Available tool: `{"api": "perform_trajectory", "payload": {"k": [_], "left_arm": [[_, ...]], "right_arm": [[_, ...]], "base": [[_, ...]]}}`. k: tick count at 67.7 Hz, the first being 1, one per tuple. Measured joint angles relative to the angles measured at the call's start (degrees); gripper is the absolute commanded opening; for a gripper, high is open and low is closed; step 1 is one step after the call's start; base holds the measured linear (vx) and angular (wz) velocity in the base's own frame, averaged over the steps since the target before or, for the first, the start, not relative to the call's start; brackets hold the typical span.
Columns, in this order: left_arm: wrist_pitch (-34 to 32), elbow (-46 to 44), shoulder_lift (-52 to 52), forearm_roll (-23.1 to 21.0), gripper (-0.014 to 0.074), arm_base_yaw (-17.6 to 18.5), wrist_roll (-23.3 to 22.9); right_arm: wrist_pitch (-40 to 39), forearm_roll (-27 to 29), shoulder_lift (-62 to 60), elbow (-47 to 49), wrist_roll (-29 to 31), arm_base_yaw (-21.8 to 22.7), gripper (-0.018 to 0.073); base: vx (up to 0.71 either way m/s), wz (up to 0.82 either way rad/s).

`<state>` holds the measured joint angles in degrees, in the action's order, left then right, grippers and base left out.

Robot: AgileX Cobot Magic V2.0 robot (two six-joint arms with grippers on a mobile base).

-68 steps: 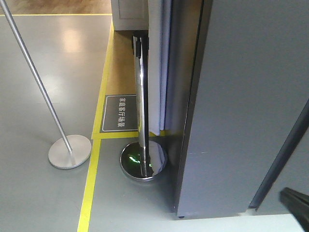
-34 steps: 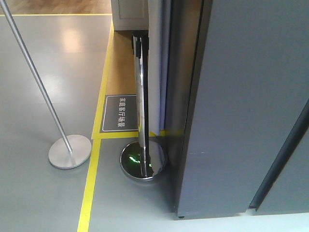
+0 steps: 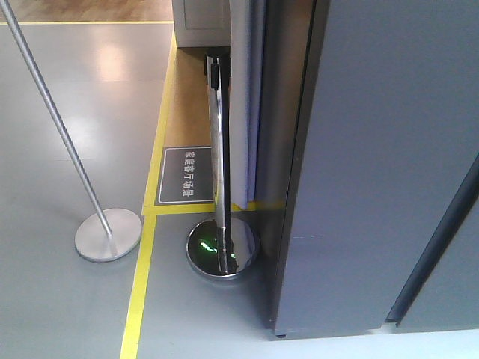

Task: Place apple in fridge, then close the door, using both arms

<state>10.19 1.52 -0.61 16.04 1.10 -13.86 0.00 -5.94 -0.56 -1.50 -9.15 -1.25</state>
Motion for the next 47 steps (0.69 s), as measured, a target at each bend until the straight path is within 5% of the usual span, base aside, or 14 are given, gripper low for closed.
{"api": "perform_trajectory", "payload": {"k": [47], "left_arm": [[0.0, 0.0, 0.0, 0.0, -0.0008, 0.0, 0.0]], "right_arm": [[0.0, -0.3, 0.0, -0.1, 0.0, 0.0, -0.0006]], "base": [[0.00, 0.00]]}}
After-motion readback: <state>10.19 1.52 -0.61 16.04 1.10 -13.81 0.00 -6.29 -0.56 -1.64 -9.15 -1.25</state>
